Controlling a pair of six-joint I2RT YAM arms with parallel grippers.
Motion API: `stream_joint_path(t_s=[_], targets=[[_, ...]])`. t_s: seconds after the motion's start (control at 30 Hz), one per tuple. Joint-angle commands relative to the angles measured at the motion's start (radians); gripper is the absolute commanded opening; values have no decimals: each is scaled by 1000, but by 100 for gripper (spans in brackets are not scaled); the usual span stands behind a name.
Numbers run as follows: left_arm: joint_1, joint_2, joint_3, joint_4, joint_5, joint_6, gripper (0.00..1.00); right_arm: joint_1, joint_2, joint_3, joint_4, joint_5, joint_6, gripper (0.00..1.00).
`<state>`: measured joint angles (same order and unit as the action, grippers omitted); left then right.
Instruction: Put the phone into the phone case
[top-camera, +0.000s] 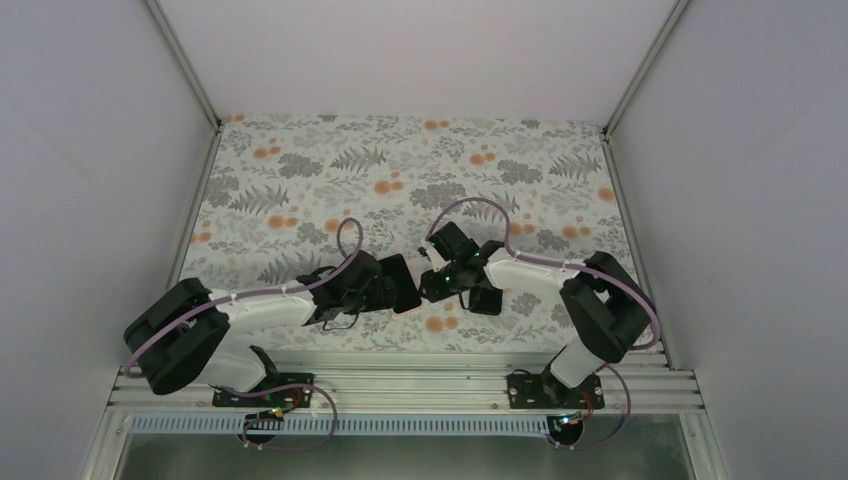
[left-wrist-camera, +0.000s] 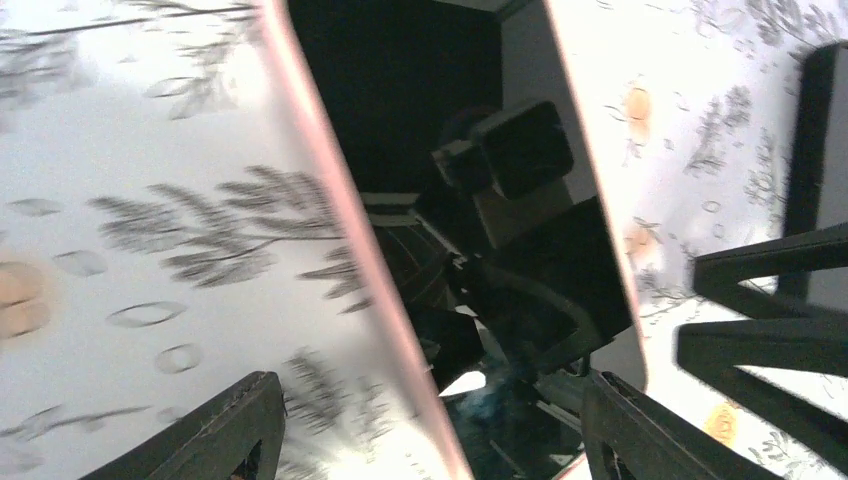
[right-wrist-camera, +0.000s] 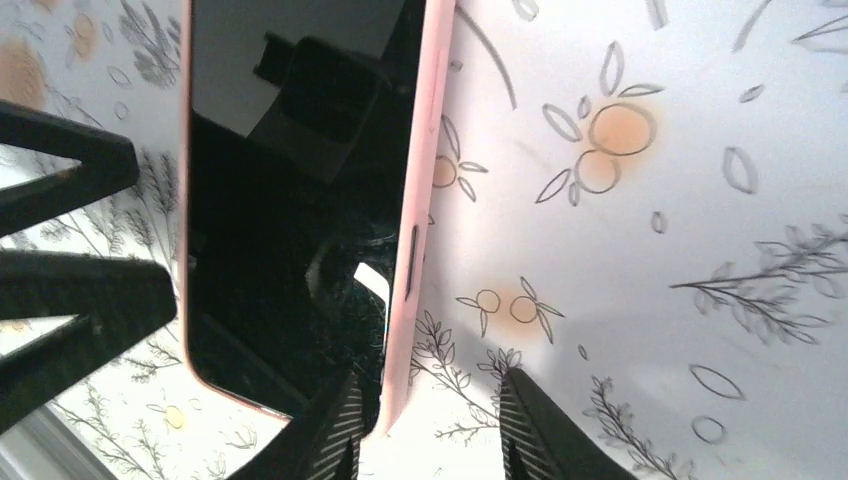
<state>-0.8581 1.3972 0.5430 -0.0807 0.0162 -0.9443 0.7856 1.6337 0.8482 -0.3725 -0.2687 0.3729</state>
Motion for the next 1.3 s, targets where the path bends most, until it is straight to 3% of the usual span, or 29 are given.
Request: stream_joint_path(t_s=[0.0, 0.37, 0.43, 0.57, 0.9, 1.27], targets=[[44, -99, -54, -92, -31, -33, 75, 17, -82, 10, -47, 95, 16, 40], [193, -405, -86, -312, -94, -1, 90, 101, -53, 105, -71, 191, 50, 87], [215, -472, -64, -378, -129, 15, 92, 118, -30, 131, -72, 216, 58, 99], [231, -556, 39, -554, -262, 50, 100, 160, 38, 198, -93, 283, 69, 99], [231, -675, 316, -890, -582, 124, 100, 222, 217, 354, -154, 412, 109, 99], [231, -783, 295, -864, -706, 193, 100, 258, 332, 430, -237, 483, 143, 99]])
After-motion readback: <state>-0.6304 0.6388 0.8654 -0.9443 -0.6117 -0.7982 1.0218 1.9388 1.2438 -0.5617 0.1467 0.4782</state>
